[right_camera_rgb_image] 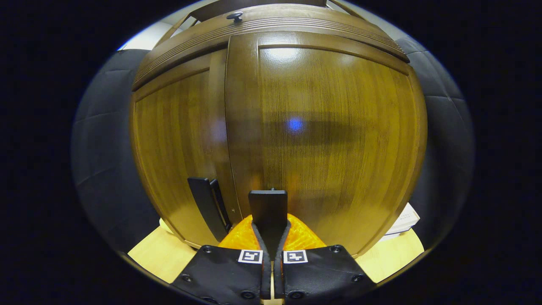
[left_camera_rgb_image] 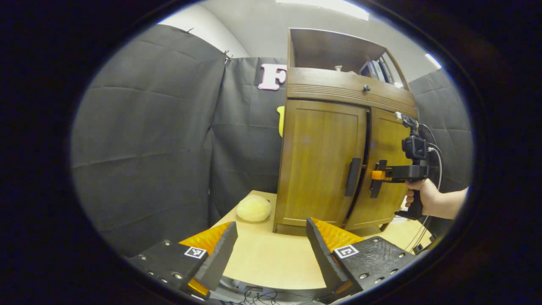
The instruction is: Open the right door of the double-door shoe cabinet with the right hand, and open the left door with the left hand.
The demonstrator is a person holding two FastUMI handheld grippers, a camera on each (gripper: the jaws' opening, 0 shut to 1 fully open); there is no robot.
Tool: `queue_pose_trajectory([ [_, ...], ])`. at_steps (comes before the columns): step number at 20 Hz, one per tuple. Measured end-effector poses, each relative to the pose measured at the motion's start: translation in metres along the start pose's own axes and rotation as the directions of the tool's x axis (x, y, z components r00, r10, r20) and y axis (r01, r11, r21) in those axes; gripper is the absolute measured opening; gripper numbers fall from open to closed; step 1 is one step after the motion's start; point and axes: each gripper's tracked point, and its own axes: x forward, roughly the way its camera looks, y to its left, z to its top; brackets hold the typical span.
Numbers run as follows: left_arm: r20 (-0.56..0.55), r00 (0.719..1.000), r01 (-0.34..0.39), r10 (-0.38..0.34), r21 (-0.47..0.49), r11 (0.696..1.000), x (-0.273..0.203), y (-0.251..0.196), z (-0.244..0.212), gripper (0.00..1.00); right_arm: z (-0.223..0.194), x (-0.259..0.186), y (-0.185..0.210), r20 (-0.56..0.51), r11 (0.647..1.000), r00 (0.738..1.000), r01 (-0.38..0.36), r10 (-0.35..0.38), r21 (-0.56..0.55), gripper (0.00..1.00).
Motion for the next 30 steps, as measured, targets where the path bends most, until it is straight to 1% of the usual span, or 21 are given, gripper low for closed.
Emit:
queue_pose_trajectory([
  [1, -0.007, 1.000, 0.003, -0.003, -0.008, 1.000, 0.000, 0.000, -0.003, 0.92, 0.000, -0.006, 0.000, -0.001, 1.000, 1.000, 0.000, 0.000, -0.002, 0.01],
  [4, -0.018, 0.999, 0.026, -0.026, -0.039, 0.999, 0.006, -0.004, -0.003, 0.92, -0.001, -0.019, -0.001, -0.017, 1.000, 1.000, -0.006, 0.007, 0.004, 0.01],
  [7, -0.018, 0.997, 0.076, -0.078, -0.071, 0.995, 0.016, -0.019, 0.001, 0.92, -0.005, -0.033, -0.003, -0.027, 1.000, 1.000, -0.009, 0.008, -0.008, 0.01],
  [10, 0.002, 0.994, 0.109, -0.109, -0.065, 0.992, 0.025, -0.028, 0.006, 0.92, -0.006, -0.045, -0.005, -0.029, 1.000, 0.999, -0.018, 0.017, -0.012, 0.01],
  [11, 0.010, 0.994, 0.113, -0.113, -0.057, 0.992, 0.028, -0.033, 0.009, 0.92, -0.010, -0.050, -0.007, -0.029, 1.000, 0.999, -0.026, 0.026, -0.014, 0.04],
  [13, 0.027, 0.994, 0.103, -0.102, -0.035, 0.994, 0.026, -0.043, 0.019, 0.92, -0.018, -0.063, -0.010, -0.031, 0.999, 0.998, -0.048, 0.048, -0.012, 0.04],
  [14, 0.037, 0.995, 0.093, -0.092, -0.025, 0.995, 0.019, -0.048, 0.024, 0.92, -0.020, -0.067, -0.012, -0.030, 0.998, 0.998, -0.061, 0.060, -0.015, 0.01],
  [15, 0.046, 0.995, 0.085, -0.084, -0.019, 0.996, 0.017, -0.053, 0.029, 0.92, -0.029, -0.075, -0.015, -0.027, 0.997, 0.997, -0.073, 0.072, -0.016, 0.04],
  [18, 0.058, 0.996, 0.074, -0.074, -0.008, 0.997, 0.016, -0.078, 0.036, 0.92, -0.035, -0.093, -0.024, -0.029, 0.993, 0.993, -0.118, 0.117, -0.021, 0.04],
  [19, 0.053, 0.996, 0.074, -0.073, -0.004, 0.997, 0.017, -0.087, 0.037, 0.92, -0.037, -0.100, -0.028, -0.030, 0.991, 0.991, -0.132, 0.132, -0.022, 0.01],
  [20, 0.055, 0.996, 0.077, -0.076, -0.006, 0.997, 0.017, -0.099, 0.039, 0.92, -0.038, -0.107, -0.033, -0.030, 0.989, 0.989, -0.145, 0.144, -0.023, 0.04],
  [23, 0.073, 0.993, 0.096, -0.095, -0.014, 0.995, 0.012, -0.133, 0.050, 0.92, -0.044, -0.127, -0.047, -0.032, 0.983, 0.983, -0.180, 0.179, -0.027, 0.04],
  [25, 0.074, 0.992, 0.103, -0.102, -0.008, 0.995, 0.009, -0.153, 0.048, 0.92, -0.047, -0.139, -0.056, -0.031, 0.979, 0.979, -0.202, 0.201, -0.031, 0.04],
  [26, 0.075, 0.992, 0.100, -0.100, -0.002, 0.995, 0.006, -0.160, 0.049, 0.92, -0.048, -0.145, -0.060, -0.030, 0.977, 0.977, -0.213, 0.212, -0.032, 0.01],
  [27, 0.076, 0.992, 0.099, -0.098, 0.002, 0.995, 0.004, -0.167, 0.049, 0.92, -0.051, -0.150, -0.066, -0.030, 0.974, 0.975, -0.223, 0.222, -0.033, 0.04],
  [28, 0.077, 0.992, 0.097, -0.097, 0.003, 0.995, 0.001, -0.174, 0.050, 0.92, -0.052, -0.154, -0.071, -0.030, 0.972, 0.972, -0.233, 0.232, -0.030, 0.01],
  [29, 0.077, 0.993, 0.092, -0.092, 0.003, 0.996, -0.003, -0.180, 0.051, 0.92, -0.053, -0.158, -0.076, -0.031, 0.970, 0.970, -0.242, 0.241, -0.027, 0.07],
  [30, 0.079, 0.993, 0.087, -0.087, 0.004, 0.996, -0.005, -0.187, 0.049, 0.92, -0.053, -0.161, -0.081, -0.030, 0.968, 0.968, -0.250, 0.249, -0.030, 0.07],
])
